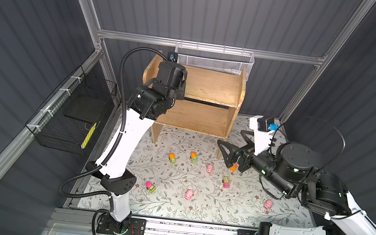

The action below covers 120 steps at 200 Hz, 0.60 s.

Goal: Place and organize the plastic toys onto the shelf
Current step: 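Carry the pig with the left gripper up over the top shelf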

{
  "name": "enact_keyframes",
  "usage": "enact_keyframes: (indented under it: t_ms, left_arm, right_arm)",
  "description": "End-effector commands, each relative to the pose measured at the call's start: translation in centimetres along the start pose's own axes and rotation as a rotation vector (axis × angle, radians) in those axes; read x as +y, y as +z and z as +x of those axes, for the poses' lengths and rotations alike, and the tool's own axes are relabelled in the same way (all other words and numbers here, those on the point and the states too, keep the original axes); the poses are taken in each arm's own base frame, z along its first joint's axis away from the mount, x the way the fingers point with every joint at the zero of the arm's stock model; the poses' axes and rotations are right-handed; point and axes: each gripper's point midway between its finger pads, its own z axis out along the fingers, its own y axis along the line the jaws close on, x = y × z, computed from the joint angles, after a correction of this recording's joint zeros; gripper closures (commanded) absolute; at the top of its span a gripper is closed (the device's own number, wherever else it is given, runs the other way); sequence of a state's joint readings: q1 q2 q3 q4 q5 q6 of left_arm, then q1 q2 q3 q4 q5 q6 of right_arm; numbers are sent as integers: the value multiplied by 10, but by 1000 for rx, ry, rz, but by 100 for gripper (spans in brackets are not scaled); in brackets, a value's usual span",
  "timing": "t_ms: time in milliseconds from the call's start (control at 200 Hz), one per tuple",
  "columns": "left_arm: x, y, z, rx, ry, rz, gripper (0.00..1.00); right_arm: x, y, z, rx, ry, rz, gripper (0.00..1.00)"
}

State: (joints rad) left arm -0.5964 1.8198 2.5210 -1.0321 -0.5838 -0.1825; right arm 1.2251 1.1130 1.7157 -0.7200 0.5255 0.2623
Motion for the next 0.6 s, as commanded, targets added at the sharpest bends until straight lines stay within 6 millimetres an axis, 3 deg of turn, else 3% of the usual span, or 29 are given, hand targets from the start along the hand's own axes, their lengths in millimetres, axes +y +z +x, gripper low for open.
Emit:
enact_keyframes:
  t_ms: [0, 595]
  left_arm:
    - [0, 11, 5, 20, 15, 15, 67]
    - [3, 40, 11, 41, 9, 19, 68]
  right_arm:
    - [-3, 7, -1, 39, -68, 29, 1]
    - [-11, 36, 3, 85, -45, 22, 1]
